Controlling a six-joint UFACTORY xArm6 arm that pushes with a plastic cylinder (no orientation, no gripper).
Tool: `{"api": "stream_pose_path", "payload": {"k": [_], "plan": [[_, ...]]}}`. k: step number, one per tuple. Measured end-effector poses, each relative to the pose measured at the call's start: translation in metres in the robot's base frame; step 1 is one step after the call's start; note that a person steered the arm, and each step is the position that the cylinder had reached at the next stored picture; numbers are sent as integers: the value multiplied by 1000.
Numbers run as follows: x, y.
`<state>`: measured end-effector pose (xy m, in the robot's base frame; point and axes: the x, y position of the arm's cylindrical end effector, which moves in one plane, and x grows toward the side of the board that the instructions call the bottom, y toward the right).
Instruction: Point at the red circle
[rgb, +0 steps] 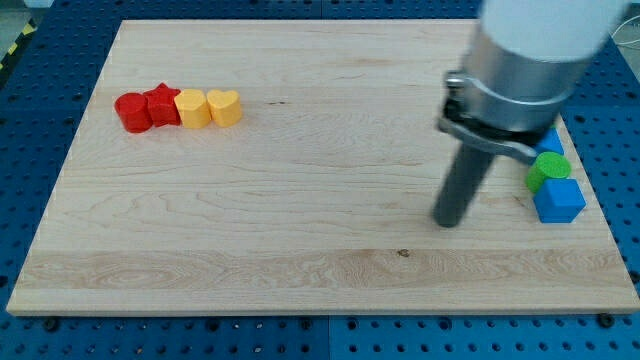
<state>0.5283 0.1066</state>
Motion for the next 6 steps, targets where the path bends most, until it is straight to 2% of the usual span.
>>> {"api": "stream_pose_path", "payload": {"k": [3,5,6], "plan": [[-49,-189],[-57,-301],[-78,-358]]}}
